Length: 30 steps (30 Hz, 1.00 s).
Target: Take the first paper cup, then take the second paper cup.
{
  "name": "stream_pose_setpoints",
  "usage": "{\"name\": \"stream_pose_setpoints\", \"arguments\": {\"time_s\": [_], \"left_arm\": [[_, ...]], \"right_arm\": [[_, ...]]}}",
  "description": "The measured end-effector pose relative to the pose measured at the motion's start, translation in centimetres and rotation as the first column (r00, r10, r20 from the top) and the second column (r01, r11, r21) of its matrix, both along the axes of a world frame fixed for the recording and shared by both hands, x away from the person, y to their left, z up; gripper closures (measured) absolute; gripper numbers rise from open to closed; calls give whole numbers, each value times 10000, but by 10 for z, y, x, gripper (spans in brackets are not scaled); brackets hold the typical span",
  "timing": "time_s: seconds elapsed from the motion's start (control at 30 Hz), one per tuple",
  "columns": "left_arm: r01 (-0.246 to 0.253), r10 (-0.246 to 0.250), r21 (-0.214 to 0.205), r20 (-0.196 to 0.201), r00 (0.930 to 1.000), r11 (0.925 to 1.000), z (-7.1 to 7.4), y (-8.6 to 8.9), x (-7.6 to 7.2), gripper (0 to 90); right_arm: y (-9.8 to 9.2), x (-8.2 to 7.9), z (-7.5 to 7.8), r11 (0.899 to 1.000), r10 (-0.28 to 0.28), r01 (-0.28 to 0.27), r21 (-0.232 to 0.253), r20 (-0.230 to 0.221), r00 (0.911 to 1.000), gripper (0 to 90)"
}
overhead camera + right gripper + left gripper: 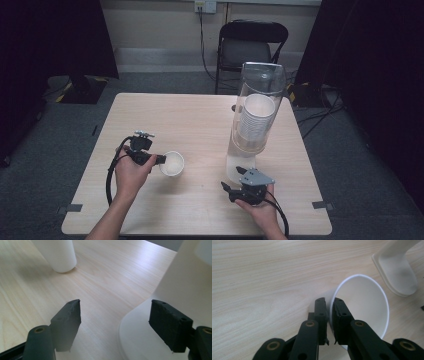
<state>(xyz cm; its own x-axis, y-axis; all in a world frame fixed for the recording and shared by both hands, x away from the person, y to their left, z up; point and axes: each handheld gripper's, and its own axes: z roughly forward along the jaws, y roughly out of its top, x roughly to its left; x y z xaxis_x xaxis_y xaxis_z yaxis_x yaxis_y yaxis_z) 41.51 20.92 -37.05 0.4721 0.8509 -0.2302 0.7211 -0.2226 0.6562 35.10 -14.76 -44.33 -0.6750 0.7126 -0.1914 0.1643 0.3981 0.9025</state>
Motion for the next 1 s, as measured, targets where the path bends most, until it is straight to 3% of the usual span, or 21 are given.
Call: {"name": "stream_pose_setpoints", "arguments": {"time_s": [0.23,0.37,0.5,0.57,0.7,0.83,1.0], "left_arm": [[-10,16,-322,208,9998,9995,-7,-1,3,689],[297,-275,-637,350,9990,9975,-7,4,-2,589],[748,-644,-883,1159,9912,9933,2,9,-14,428],[1165,-1061,-811,1225,9868,9899,4,13,-21,379],[1461,-1359,-654,1406,9807,9871,0,24,-37,284],[1928,-1854,-318,1597,9696,9807,-14,35,-51,236],[2117,-2048,-246,1666,9645,9770,-47,43,-66,200]], "right_arm": [[-15,1,4,9990,-400,399,207,35,9992,264],[-22,2,5,9978,-590,589,313,37,9983,265],[-26,3,5,9972,-719,718,189,63,9974,265],[-30,3,6,9962,-866,866,89,16,9962,259],[-40,5,8,9908,-1323,1323,291,-22,9912,237],[-45,7,11,9858,-1609,1608,479,-31,9870,239],[-48,11,12,9818,-1825,1836,496,-248,9829,235]]}}
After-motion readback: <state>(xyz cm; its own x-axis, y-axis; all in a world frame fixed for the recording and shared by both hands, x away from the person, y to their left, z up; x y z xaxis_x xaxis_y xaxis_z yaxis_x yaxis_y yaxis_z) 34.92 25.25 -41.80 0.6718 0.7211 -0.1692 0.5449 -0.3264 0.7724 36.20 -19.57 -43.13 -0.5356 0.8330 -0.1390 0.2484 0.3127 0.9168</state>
